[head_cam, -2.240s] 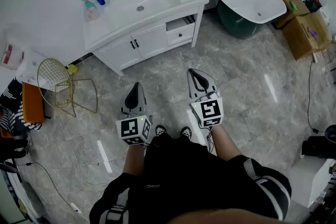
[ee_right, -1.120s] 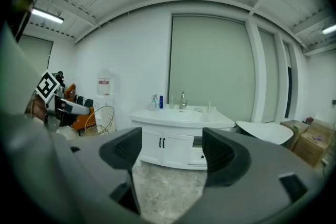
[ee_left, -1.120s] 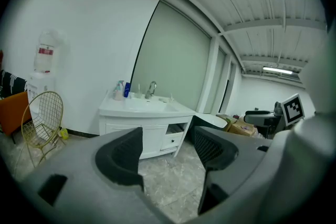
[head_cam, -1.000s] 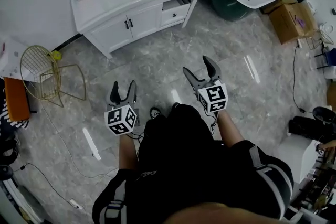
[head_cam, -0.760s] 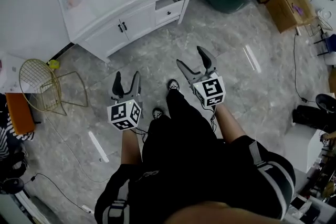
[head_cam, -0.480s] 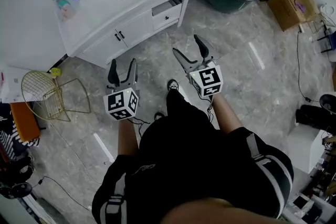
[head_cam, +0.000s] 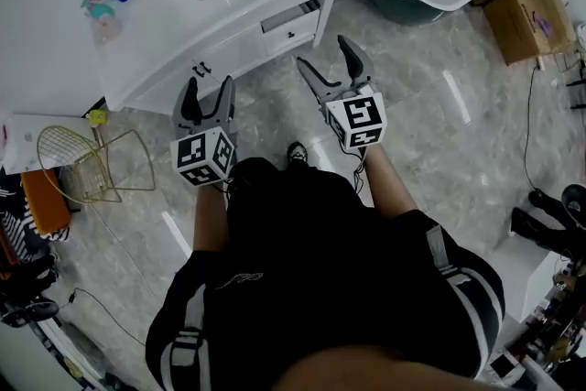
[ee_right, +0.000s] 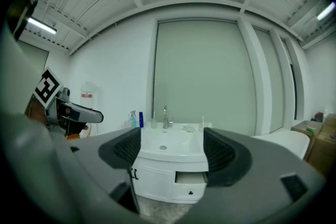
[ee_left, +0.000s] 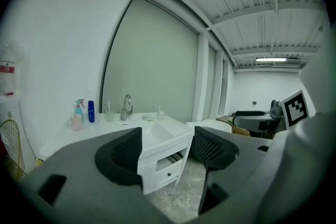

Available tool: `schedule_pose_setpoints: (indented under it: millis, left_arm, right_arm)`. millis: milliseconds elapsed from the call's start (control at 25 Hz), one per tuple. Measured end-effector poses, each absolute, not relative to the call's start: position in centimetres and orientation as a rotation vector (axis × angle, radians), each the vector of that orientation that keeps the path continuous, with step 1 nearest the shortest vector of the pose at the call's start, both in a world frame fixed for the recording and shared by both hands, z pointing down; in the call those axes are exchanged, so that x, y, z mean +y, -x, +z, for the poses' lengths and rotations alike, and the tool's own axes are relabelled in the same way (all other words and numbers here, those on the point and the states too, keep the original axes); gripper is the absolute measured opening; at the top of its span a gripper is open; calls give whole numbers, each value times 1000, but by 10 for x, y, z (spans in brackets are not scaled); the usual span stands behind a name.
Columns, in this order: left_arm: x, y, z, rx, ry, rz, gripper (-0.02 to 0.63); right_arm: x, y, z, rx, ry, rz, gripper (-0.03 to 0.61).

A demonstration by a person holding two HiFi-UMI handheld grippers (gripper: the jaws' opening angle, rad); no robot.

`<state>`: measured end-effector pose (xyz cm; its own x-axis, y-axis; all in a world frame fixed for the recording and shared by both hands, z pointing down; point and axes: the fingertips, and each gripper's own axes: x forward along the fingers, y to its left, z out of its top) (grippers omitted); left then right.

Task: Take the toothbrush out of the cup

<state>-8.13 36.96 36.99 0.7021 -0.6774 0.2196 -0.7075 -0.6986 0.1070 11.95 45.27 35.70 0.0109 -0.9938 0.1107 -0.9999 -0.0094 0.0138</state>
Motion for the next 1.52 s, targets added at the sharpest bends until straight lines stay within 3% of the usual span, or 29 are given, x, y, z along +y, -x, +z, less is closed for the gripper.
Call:
schedule_pose_setpoints:
  millis: [400, 1080, 1520]
  left_arm:
    - [287, 45, 386, -1129, -2725, 291, 345]
    - [40, -19, 403, -993, -2686, 291, 356]
    - [-11, -62, 424, -874, -2641, 306, 344]
  right_arm:
    - [374, -156, 378, -2145, -2131, 135, 379]
    - [126, -210, 392, -2042, -2054, 251, 382]
    - [64, -241, 401, -1965, -2033, 293, 376]
